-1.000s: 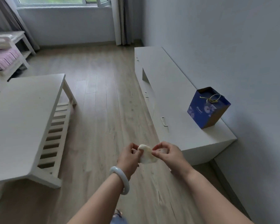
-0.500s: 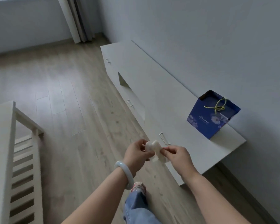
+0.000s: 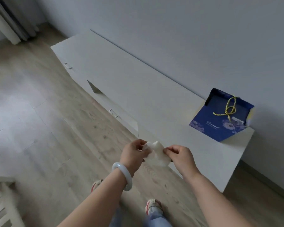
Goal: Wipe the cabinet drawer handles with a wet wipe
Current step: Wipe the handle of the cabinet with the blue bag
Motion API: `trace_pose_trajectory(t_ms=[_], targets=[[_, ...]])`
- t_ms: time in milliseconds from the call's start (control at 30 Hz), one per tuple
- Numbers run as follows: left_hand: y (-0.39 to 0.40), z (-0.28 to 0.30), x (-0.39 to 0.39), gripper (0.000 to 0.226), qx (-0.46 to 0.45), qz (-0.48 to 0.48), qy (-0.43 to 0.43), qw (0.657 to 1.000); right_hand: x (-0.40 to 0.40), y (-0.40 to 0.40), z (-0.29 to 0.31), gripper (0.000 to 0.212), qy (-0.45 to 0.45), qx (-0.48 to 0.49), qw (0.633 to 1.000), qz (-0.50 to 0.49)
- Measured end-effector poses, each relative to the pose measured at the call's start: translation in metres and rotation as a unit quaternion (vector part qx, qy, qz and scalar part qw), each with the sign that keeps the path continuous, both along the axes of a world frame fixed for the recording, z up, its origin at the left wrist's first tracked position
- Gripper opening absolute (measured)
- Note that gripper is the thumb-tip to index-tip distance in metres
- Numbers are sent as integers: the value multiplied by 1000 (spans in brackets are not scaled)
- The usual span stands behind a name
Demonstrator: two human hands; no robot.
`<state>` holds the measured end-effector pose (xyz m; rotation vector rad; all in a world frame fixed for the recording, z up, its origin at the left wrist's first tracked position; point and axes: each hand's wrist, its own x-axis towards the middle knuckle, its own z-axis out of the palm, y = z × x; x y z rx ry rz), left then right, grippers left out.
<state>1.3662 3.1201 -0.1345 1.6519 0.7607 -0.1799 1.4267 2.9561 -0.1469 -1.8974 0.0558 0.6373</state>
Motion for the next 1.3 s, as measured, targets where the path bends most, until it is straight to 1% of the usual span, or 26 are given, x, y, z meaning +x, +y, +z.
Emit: trace_pose_trajectory(t_ms=[167,300,433,567,667,767,867,933,967,1000,1067,1167,1200,1233,1267,1300], targets=[[47,-33,57,11,-27,-110,11,994,21,39,-30,12,16,-33,993,-115],[80,-59,94,14,-48,-214,32,975,19,76,-51,15,47,-5,971,-235],[92,-86,113,15,-52,-270,56,960,7,98,-71,8,98,77,927,-353],[76,-118,121,14,-54,-333,64,939,-3,94,-93,22,154,191,875,-418],[53,-144,126,17,-53,-373,55,925,-8,75,-120,20,159,208,851,-455],[34,-173,133,16,-45,-412,39,909,-11,56,-159,18,137,204,819,-519],[21,-208,146,22,62,-471,-13,880,-13,43,-204,14,110,176,789,-579],[16,-236,159,32,148,-514,-79,841,-13,40,-231,12,87,147,774,-610],[13,-249,167,39,193,-539,-124,810,-12,39,-241,10,73,127,768,-623],[10,-260,177,48,236,-570,-162,770,-10,38,-249,8,57,106,761,-637],[1,-279,199,64,313,-633,-211,676,-4,37,-263,4,18,67,746,-662],[-17,-301,232,69,414,-702,-251,523,4,37,-286,5,-33,-6,724,-689],[-23,-308,241,69,432,-718,-262,479,6,38,-294,7,-51,-22,716,-696],[-27,-316,248,68,438,-732,-275,444,8,39,-304,8,-69,-34,709,-701],[-30,-323,253,67,439,-741,-290,417,10,40,-313,10,-84,-44,705,-703],[-30,-331,256,65,441,-744,-306,398,11,40,-323,12,-97,-53,701,-704]])
